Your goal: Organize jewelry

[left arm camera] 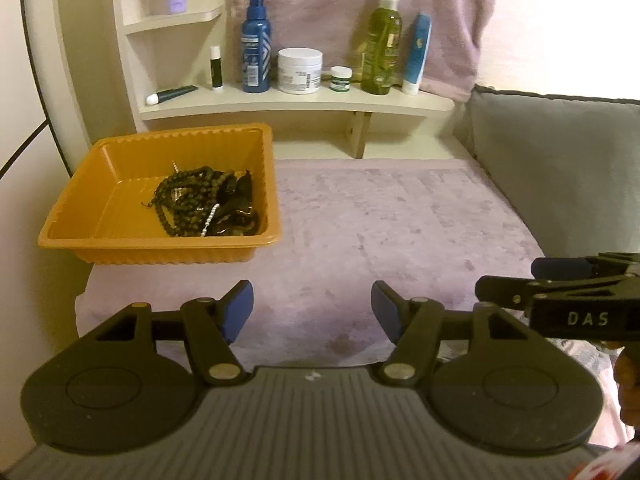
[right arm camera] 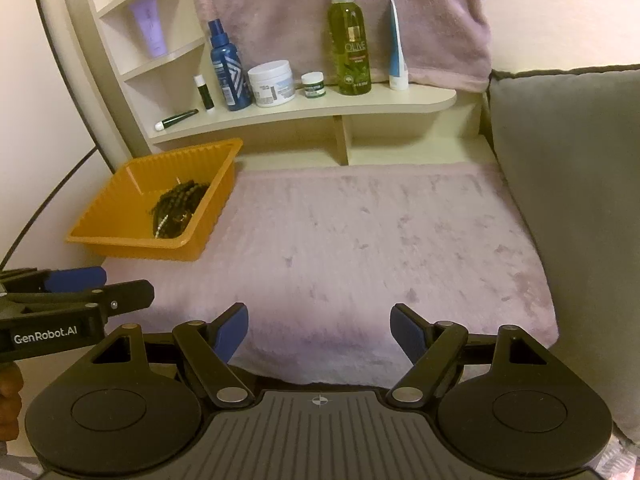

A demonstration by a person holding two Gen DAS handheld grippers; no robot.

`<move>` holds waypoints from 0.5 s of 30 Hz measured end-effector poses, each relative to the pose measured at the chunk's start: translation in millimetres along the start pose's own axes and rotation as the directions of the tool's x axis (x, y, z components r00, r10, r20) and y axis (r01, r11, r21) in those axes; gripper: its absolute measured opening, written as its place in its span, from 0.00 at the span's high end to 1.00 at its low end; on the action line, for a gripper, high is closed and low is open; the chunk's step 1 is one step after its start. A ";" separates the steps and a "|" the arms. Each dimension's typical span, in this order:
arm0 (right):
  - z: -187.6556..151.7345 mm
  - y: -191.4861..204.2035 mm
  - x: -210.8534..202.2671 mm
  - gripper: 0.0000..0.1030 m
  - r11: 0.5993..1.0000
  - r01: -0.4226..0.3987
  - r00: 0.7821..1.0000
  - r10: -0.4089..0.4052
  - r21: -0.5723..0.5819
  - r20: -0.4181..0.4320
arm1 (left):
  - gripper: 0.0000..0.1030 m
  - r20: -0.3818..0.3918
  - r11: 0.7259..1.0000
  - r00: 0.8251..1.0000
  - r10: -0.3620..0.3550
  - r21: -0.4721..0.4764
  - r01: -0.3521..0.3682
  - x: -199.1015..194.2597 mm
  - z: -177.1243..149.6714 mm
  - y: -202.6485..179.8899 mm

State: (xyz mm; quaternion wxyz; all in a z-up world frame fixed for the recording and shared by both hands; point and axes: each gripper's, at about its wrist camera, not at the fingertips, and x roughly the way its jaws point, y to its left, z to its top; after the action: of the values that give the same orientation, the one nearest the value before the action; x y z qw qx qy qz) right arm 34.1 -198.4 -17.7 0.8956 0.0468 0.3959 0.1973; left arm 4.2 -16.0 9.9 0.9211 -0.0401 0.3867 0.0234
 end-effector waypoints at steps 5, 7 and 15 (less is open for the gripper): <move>-1.0 -2.8 -2.2 0.24 1.000 -0.001 1.000 0.001 0.011 -0.002 | 0.39 0.001 1.000 1.000 -0.005 0.010 0.005 -4.2 0.0 -4.5; -1.5 -3.5 -2.2 0.24 1.000 -0.003 1.000 0.003 0.015 -0.002 | 0.39 0.001 1.000 1.000 -0.007 0.015 0.007 -4.7 -0.6 -6.0; -3.5 -3.2 -0.7 0.24 1.000 -0.010 1.000 0.010 0.019 -0.008 | 0.39 -0.005 1.000 1.000 -0.012 0.024 0.012 -3.5 -0.5 -9.0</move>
State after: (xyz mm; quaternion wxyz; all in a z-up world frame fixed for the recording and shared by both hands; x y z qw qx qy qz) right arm 32.1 -201.9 -20.3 0.8926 0.0566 0.4010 0.1980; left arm 2.1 -25.0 12.5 0.9207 -0.0314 0.3887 0.0131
